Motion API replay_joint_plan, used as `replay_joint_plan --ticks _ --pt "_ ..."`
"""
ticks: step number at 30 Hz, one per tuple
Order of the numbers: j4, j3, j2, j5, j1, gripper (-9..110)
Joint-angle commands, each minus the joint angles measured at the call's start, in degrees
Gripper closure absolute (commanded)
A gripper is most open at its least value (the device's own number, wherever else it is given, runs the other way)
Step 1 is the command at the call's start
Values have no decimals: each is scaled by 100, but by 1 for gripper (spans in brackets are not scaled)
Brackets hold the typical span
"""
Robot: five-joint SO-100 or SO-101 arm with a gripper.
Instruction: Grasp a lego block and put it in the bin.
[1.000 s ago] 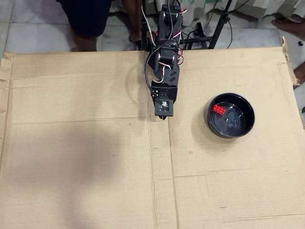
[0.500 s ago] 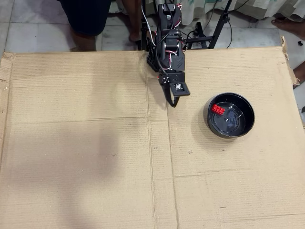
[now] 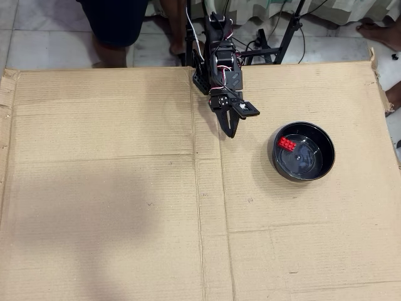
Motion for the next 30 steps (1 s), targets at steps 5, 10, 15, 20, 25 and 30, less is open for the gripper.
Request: replay_joint_plan --ticks 5,10,15,20,25,30 --pt "-70 44 606 -2487 0 101" --pt "-79 316 650 -3718 -18 101" --pt "-62 325 642 -4755 0 101" --pt "88 325 589 -5186 0 101" --pt "606 325 598 -5142 -9 101" --pt "958 325 580 -5142 -26 101"
